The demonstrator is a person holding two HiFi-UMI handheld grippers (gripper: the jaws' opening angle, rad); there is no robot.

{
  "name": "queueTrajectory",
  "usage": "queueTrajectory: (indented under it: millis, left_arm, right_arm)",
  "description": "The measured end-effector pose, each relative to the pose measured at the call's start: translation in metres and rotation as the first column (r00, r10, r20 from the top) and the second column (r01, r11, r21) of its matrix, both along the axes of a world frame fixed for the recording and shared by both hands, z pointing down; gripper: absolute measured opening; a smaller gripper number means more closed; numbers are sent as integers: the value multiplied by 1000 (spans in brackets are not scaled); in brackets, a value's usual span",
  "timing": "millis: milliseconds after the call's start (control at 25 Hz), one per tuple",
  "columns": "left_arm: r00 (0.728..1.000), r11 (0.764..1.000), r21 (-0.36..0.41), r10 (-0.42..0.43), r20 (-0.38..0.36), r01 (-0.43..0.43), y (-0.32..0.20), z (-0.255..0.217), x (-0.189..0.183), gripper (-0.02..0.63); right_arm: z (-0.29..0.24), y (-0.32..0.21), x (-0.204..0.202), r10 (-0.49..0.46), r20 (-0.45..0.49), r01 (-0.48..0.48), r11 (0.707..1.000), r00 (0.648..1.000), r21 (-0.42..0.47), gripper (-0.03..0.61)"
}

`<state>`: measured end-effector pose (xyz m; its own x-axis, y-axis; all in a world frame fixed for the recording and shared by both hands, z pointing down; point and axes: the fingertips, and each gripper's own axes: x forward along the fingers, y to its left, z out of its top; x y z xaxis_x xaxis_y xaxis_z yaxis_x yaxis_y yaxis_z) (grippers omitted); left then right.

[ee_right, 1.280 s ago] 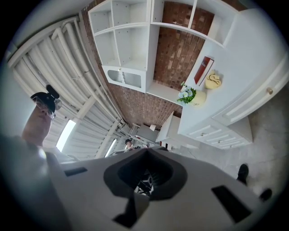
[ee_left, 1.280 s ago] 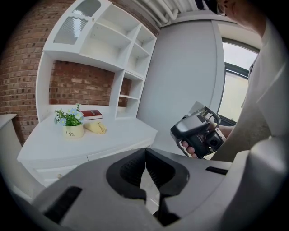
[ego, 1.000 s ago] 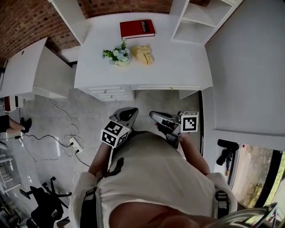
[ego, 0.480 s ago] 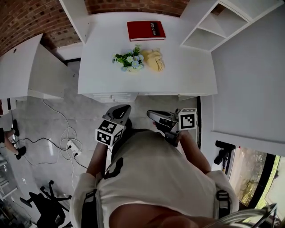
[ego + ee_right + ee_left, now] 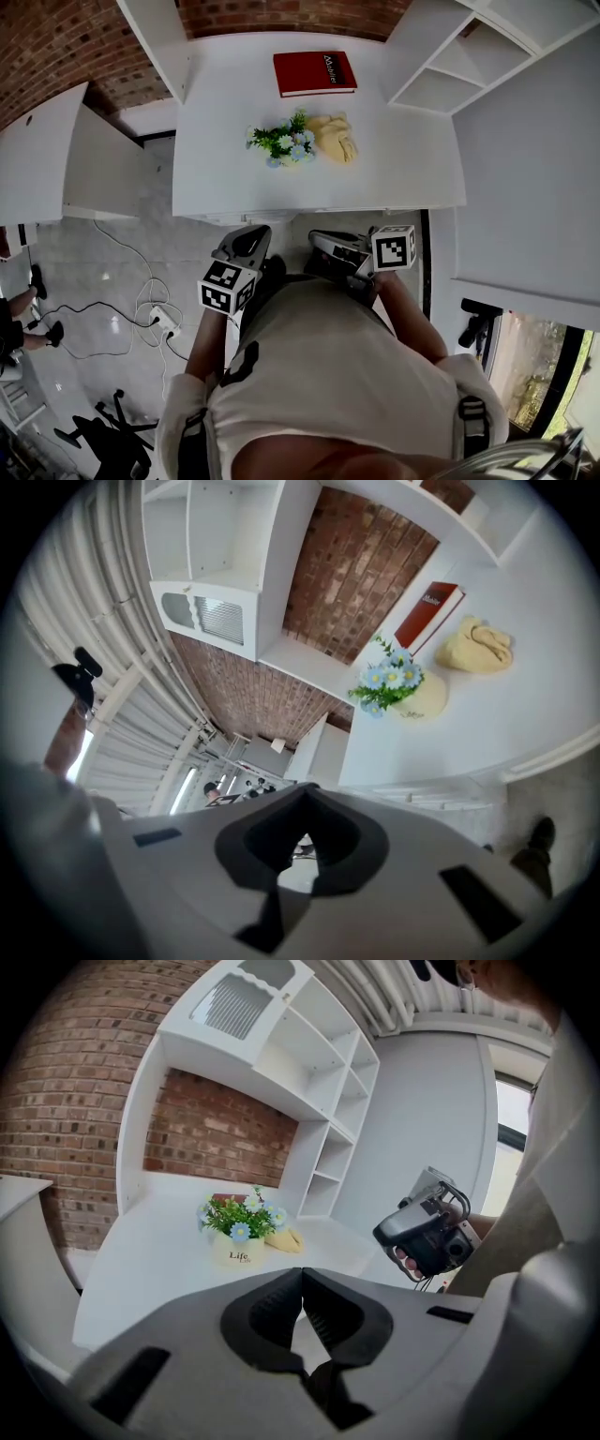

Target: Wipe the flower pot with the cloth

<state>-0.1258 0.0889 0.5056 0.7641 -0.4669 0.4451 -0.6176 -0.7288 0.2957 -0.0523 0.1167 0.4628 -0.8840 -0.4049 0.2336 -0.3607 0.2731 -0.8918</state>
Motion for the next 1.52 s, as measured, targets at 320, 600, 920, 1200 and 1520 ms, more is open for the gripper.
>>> queueTrajectory:
  millis: [320,600,920,1200,1520]
  left_arm:
    - [998,998,9,-60,37,60,-32,-7,20,21]
    - [990,996,32,-85,109,82,-69,-17,45,21]
    - [972,986,40,-165,170,160,-96,-13,72,21]
    - [940,962,42,-271,206,268,-106,-12,78,21]
    - [918,948,20,-312,243,317,-106,-1,71,21]
  right_arm:
    - [22,-85,68,66,-284,-32,992,957,123,11]
    - [36,-145,118,87,-371,-29,987,925,158,11]
    - [76,-207,158,71,-443,5,986,894,169,211]
    - [146,-241,173,-76,-657,190,976,750,104,319]
    - [206,-251,178,-163,-784,303,952,599,34,158]
